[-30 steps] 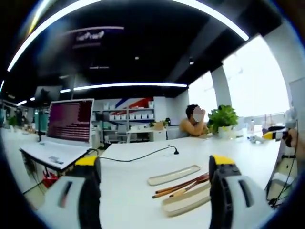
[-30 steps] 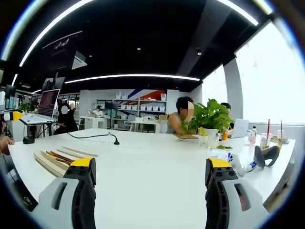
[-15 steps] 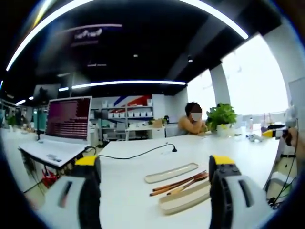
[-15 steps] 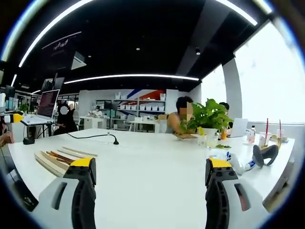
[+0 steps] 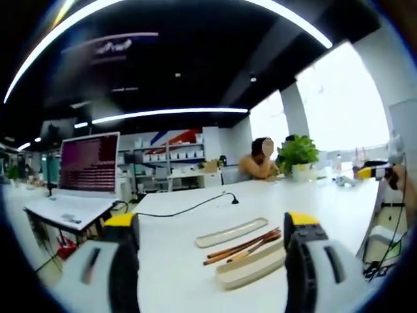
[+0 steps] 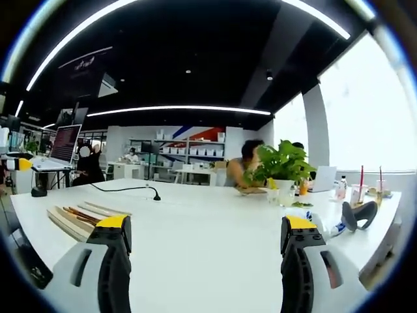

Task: Arrange the utensils inside the cutlery case until each visible utensil rests in its matching compartment.

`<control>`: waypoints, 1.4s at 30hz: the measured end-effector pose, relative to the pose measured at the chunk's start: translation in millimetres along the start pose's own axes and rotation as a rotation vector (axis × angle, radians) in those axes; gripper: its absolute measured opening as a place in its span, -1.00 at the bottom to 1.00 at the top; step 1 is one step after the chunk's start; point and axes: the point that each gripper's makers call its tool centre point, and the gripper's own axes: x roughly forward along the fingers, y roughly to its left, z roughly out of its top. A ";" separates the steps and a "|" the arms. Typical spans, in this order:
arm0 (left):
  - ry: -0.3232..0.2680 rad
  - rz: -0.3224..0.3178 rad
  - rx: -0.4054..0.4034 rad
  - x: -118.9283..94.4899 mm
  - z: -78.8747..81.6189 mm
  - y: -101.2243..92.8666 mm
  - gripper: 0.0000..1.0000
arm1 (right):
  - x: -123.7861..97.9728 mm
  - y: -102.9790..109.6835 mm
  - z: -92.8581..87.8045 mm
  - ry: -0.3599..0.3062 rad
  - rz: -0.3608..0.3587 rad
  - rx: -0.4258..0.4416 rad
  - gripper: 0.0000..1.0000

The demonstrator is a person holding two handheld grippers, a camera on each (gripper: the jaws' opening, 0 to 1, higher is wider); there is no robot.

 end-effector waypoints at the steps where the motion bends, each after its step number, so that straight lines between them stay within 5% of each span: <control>1: 0.003 -0.007 -0.002 1.2 -0.9 -1.9 0.94 | -0.8 0.7 -0.7 0.003 0.004 0.015 0.99; 14: 0.013 -0.032 -0.021 4.1 -5.4 -7.7 0.94 | 1.7 5.4 -0.5 0.020 0.016 0.035 0.97; 20: 0.023 -0.041 -0.023 3.2 -10.3 -9.6 0.94 | 5.7 12.8 11.6 0.009 0.028 -0.028 0.97; 23: 0.025 -0.028 -0.038 3.0 -12.6 -6.3 0.96 | 11.9 27.1 13.8 0.023 0.107 -0.066 0.98; 42: -0.004 -0.039 -0.069 8.2 -9.9 -8.3 0.91 | 53.2 50.3 57.1 0.018 0.251 -0.204 0.96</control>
